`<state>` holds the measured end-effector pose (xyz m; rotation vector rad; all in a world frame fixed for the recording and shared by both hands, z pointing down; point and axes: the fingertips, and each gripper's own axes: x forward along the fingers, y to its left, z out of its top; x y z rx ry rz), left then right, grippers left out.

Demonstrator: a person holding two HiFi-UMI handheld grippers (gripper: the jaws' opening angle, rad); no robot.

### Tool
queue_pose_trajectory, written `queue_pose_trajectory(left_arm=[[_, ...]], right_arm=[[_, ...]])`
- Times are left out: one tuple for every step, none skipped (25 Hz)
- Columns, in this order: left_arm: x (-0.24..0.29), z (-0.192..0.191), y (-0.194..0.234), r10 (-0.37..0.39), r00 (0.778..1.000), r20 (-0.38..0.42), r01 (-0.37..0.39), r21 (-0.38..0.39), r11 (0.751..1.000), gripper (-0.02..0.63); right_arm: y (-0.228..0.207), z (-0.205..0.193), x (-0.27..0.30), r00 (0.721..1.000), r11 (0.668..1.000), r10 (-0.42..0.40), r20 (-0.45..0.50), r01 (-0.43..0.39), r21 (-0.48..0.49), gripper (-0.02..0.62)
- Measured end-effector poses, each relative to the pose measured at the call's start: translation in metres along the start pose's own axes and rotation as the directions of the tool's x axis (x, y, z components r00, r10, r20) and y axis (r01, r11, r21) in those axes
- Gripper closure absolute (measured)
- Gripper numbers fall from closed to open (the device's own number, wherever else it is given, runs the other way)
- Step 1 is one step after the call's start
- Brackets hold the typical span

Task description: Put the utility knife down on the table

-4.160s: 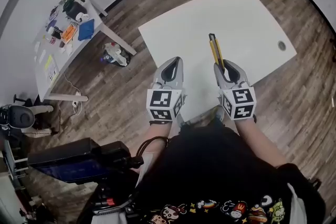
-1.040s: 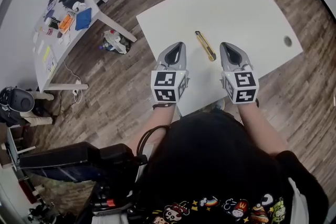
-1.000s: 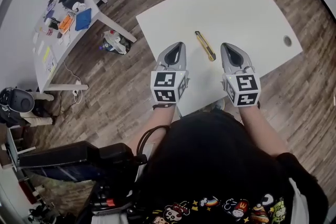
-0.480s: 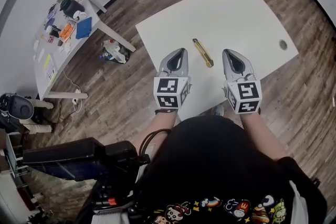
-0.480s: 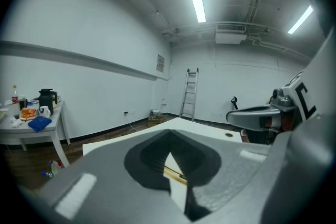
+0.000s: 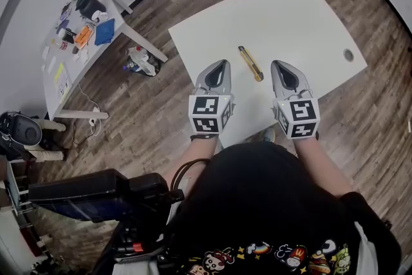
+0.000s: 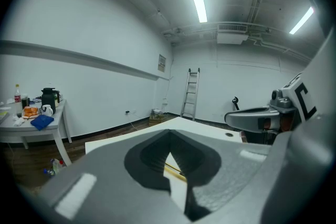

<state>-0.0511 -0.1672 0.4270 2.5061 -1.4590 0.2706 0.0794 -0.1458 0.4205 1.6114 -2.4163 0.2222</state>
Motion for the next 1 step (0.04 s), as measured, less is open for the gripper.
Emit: queue_pose_trajectory(left_arm=[[-0.0005,0.0,0.0,0.0,1.0,0.0,0.0,0.0,1.0,0.604]], right_arm=[[0.0001,0.0002,-0.0006,1.0,1.0,-0.002,0.002,0.002,0.001,0.574]])
